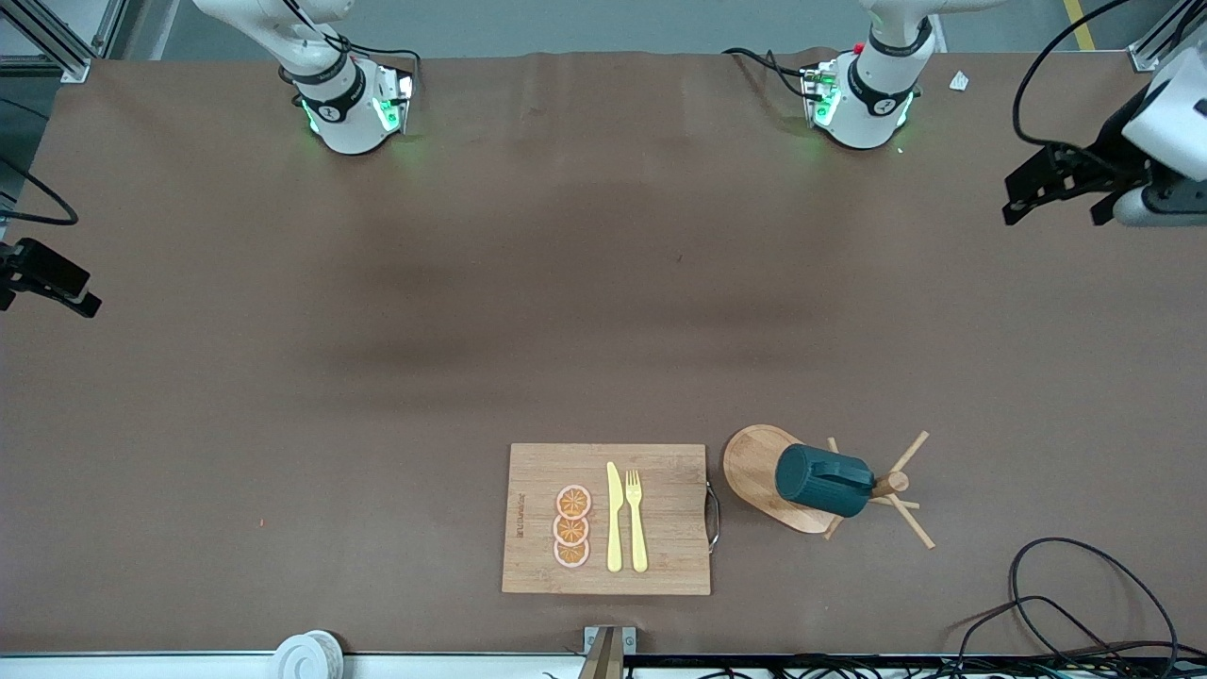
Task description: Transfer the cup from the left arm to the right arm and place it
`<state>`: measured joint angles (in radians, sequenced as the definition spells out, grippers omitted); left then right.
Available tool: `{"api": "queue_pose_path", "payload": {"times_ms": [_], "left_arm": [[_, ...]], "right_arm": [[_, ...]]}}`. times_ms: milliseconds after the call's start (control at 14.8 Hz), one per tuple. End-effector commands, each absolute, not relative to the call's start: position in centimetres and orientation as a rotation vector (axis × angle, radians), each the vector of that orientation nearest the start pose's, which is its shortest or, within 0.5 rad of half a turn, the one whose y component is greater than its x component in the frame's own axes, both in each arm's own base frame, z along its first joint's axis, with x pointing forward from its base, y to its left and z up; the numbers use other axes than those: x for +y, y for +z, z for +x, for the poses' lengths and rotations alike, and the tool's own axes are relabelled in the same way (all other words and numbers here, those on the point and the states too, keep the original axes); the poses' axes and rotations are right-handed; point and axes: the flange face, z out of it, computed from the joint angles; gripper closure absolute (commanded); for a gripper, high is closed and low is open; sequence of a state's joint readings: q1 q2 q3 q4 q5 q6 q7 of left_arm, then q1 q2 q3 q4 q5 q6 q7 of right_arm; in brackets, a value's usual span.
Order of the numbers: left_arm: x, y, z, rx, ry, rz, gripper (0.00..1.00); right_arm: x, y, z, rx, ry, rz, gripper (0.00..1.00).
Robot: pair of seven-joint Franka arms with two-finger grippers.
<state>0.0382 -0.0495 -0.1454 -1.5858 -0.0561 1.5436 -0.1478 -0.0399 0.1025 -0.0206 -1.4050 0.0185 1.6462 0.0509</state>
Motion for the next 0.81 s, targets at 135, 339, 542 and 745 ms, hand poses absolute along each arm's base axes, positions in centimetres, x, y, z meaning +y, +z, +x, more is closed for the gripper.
{"api": "queue_pose_path", "payload": {"times_ms": [135,339,542,745], "left_arm": [[-8.7,62.0,57.4,-0.529,-0.050,-3.298,0.00],[-9.5,60.4,61.3,-0.880,0.016,-3.276,0.00],[-12.9,57.0,63.5,-1.249,0.130,-3.153,0.00],[-15.6,54.8,65.7,-1.628,0.082,-3.032,0.00]], "right_arm": [[-3.6,65.7,59.0,0.180,-0.221,-3.119,0.00],[-3.7,65.7,59.0,0.182,-0.221,-3.119,0.00],[-3.6,65.7,59.0,0.182,-0.221,-3.119,0.00],[-3.6,65.7,59.0,0.179,-0.221,-3.119,0.00]]}}
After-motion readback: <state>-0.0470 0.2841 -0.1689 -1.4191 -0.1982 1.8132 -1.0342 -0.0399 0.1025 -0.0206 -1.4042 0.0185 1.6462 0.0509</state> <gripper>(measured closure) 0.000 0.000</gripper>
